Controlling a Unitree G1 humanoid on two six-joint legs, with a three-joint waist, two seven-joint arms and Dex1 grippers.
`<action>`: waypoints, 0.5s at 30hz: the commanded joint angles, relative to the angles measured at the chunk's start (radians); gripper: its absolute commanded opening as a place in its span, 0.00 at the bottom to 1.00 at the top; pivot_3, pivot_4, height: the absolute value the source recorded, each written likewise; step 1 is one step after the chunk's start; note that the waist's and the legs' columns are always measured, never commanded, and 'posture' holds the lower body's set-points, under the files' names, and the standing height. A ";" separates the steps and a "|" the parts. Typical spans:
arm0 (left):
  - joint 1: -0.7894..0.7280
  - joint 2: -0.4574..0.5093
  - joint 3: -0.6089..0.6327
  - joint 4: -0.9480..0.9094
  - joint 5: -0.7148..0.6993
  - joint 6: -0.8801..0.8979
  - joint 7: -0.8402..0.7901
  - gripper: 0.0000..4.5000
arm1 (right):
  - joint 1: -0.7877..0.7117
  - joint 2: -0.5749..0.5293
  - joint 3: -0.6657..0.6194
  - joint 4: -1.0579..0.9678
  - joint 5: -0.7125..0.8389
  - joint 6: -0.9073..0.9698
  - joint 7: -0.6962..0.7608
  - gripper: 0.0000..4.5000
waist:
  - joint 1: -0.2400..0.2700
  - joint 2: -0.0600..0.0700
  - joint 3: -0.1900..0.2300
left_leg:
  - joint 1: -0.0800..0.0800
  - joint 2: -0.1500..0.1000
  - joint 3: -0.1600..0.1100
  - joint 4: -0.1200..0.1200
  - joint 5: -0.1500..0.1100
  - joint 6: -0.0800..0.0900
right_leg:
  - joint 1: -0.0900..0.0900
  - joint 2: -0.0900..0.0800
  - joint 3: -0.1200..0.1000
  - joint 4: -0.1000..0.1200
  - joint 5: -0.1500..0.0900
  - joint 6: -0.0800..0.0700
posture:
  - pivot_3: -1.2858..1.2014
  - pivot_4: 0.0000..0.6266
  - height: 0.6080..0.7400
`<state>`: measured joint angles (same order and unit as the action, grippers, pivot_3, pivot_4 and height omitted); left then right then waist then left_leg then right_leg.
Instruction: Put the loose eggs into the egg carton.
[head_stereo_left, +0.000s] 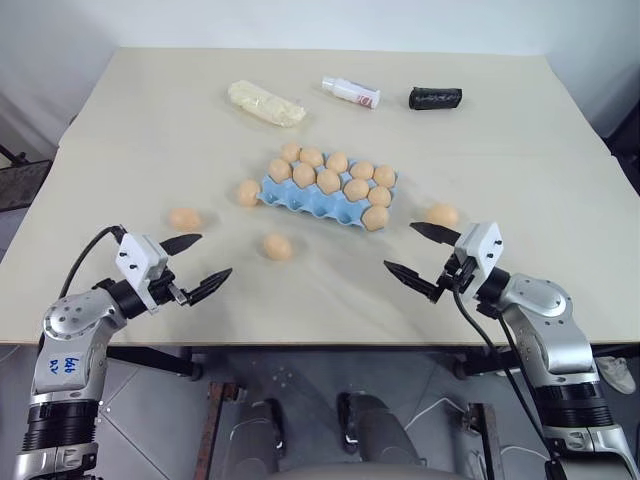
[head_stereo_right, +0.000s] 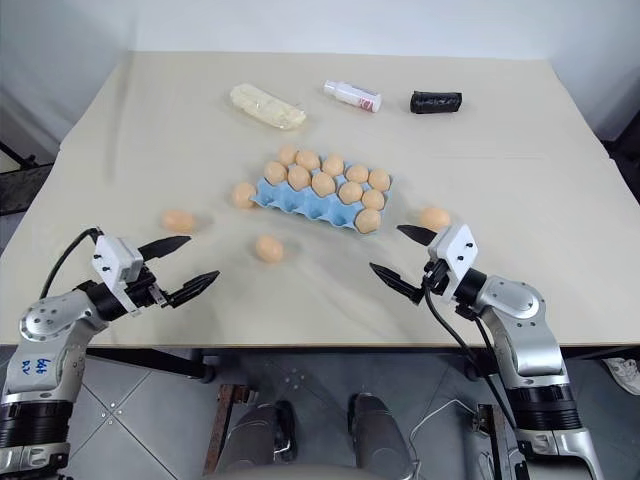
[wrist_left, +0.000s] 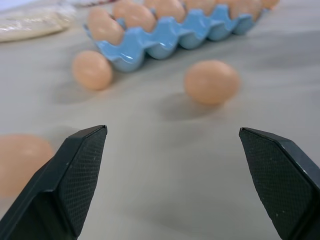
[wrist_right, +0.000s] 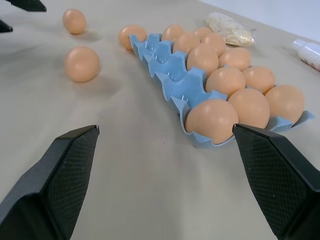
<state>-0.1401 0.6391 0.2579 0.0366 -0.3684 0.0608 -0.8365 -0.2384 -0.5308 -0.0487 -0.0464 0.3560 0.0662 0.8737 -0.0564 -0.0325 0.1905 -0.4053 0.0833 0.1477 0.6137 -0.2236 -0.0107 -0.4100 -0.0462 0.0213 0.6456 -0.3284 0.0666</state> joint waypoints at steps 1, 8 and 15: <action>-0.015 0.001 0.025 -0.061 -0.029 0.007 0.016 1.00 | -0.009 0.003 -0.025 -0.018 0.017 -0.022 0.002 1.00 | 0.000 0.000 0.000 | 0.000 0.000 0.000 0.000 0.000 0.000 | 0.000 0.000 0.000 0.000 0.000 0.000 | 0.52 0.24 1.00; -0.017 -0.021 -0.040 -0.116 -0.023 0.017 0.005 1.00 | 0.093 -0.024 -0.143 -0.070 0.029 -0.022 -0.066 1.00 | 0.006 0.000 0.000 | 0.000 0.000 0.000 0.000 0.000 0.001 | 0.000 0.001 0.001 0.000 0.000 0.000 | 0.52 0.24 1.00; -0.081 -0.056 -0.233 -0.154 0.017 -0.020 -0.106 1.00 | 0.325 0.051 -0.325 -0.110 -0.010 -0.069 -0.263 1.00 | 0.026 -0.001 -0.002 | 0.000 -0.001 0.001 0.000 -0.002 -0.002 | 0.000 0.001 0.003 -0.001 0.000 0.001 | 0.52 0.24 1.00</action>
<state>-0.2108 0.5891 0.0688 -0.0773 -0.3669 0.0729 -0.8974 0.0661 -0.4925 -0.3282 -0.1254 0.3529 0.0251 0.6645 -0.0305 -0.0340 0.1889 -0.4045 0.0822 0.1490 0.6141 -0.2259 -0.0136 -0.4093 -0.0450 0.0240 0.6443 -0.3280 0.0675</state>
